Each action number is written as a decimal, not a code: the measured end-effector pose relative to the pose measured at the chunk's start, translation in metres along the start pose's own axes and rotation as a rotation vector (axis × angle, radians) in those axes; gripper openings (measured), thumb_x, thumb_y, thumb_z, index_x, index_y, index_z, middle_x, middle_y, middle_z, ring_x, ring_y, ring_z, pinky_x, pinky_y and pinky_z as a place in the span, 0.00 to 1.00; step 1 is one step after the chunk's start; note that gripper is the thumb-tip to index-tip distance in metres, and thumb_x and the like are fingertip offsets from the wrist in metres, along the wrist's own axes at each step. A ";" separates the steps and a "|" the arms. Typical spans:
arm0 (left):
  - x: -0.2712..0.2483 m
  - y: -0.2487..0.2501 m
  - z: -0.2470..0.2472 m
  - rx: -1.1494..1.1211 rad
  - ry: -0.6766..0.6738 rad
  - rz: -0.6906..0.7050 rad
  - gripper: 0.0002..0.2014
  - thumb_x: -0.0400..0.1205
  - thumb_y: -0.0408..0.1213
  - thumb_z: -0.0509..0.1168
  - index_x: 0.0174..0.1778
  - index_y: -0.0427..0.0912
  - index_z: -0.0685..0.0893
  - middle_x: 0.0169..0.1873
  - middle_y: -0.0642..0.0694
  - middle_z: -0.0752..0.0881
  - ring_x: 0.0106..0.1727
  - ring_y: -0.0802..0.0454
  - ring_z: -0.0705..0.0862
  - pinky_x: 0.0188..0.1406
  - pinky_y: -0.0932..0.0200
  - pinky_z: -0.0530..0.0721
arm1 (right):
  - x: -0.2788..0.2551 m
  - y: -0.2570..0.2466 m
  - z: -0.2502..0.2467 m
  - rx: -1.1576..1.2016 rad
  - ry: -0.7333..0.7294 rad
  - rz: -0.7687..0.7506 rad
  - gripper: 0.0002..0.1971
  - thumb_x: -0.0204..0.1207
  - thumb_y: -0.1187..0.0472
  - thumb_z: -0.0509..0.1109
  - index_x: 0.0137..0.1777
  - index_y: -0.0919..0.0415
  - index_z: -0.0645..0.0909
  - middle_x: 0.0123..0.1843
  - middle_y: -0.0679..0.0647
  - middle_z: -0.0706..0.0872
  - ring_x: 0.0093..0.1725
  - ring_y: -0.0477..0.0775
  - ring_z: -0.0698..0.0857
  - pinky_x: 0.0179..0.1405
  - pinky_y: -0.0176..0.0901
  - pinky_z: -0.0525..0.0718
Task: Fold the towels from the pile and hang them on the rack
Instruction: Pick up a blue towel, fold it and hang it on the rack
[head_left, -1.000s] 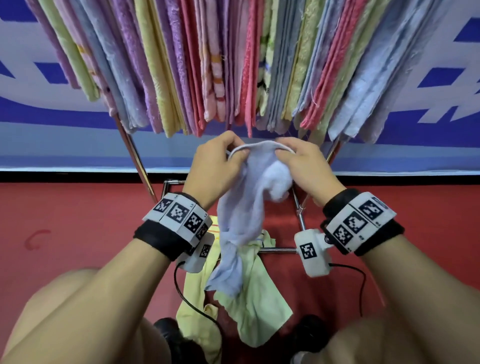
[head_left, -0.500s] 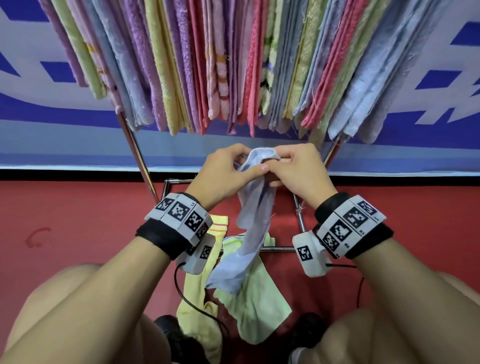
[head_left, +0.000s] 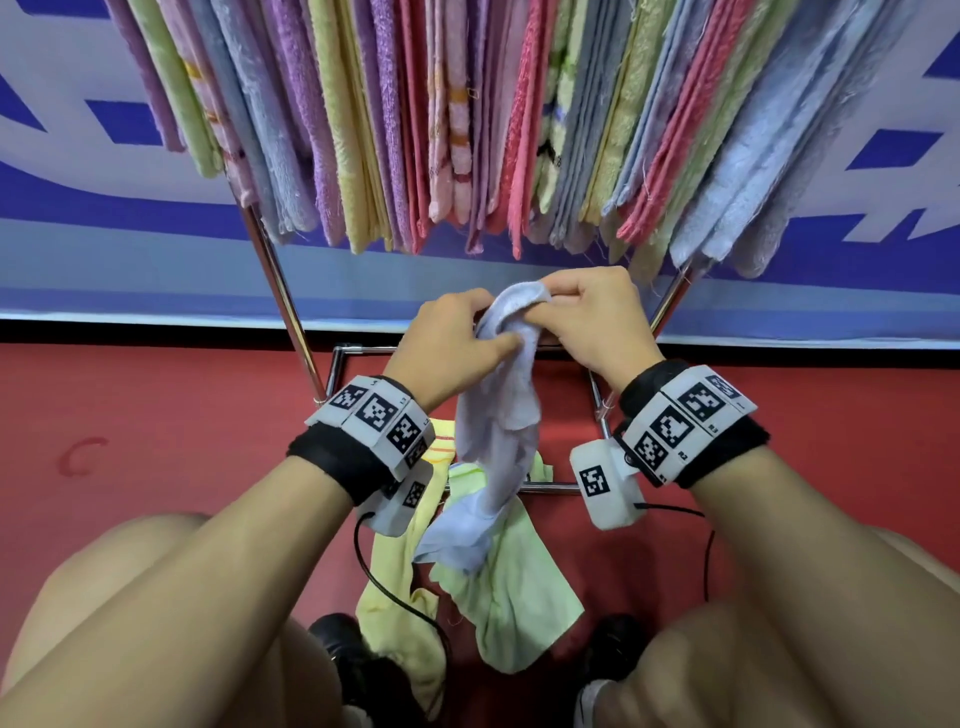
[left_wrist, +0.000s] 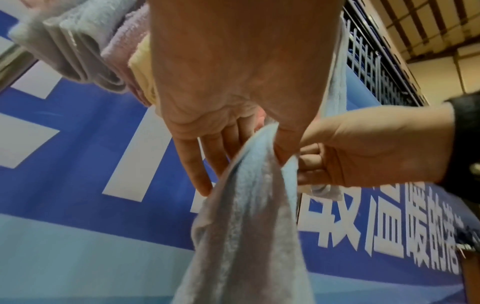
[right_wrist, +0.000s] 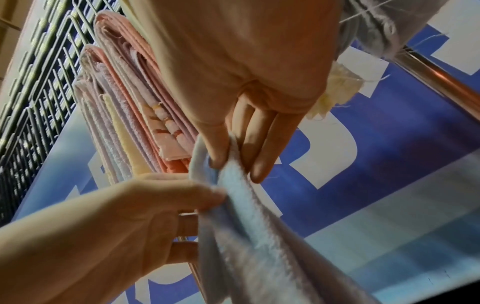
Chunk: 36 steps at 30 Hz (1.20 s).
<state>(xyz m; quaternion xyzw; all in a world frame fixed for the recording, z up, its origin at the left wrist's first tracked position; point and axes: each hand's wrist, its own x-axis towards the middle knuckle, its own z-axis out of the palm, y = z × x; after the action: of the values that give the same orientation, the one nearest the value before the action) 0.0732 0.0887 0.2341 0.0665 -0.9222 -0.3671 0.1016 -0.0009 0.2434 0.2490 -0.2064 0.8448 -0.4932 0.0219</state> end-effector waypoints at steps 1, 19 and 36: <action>0.001 0.000 -0.003 -0.008 -0.007 -0.010 0.08 0.78 0.40 0.70 0.35 0.53 0.79 0.29 0.54 0.82 0.37 0.52 0.82 0.31 0.65 0.72 | 0.001 0.000 -0.003 0.002 -0.014 -0.015 0.06 0.70 0.64 0.80 0.43 0.53 0.95 0.38 0.48 0.94 0.42 0.42 0.91 0.44 0.43 0.89; 0.002 -0.008 -0.032 -0.210 -0.035 0.030 0.12 0.74 0.46 0.80 0.36 0.43 0.87 0.30 0.46 0.88 0.30 0.62 0.79 0.33 0.66 0.76 | 0.004 0.005 -0.043 0.091 -0.312 -0.069 0.12 0.77 0.73 0.75 0.59 0.65 0.92 0.53 0.58 0.95 0.51 0.47 0.89 0.56 0.43 0.87; 0.002 -0.013 -0.034 -0.127 -0.054 0.017 0.15 0.75 0.50 0.79 0.35 0.41 0.88 0.29 0.50 0.86 0.31 0.63 0.78 0.31 0.69 0.74 | 0.004 0.016 -0.048 -0.013 -0.339 -0.009 0.11 0.78 0.74 0.76 0.58 0.65 0.92 0.39 0.46 0.93 0.39 0.36 0.87 0.44 0.30 0.83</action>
<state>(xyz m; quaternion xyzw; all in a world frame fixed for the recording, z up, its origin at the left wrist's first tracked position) 0.0797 0.0560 0.2495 0.0422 -0.9001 -0.4254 0.0836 -0.0212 0.2885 0.2612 -0.2905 0.8313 -0.4458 0.1606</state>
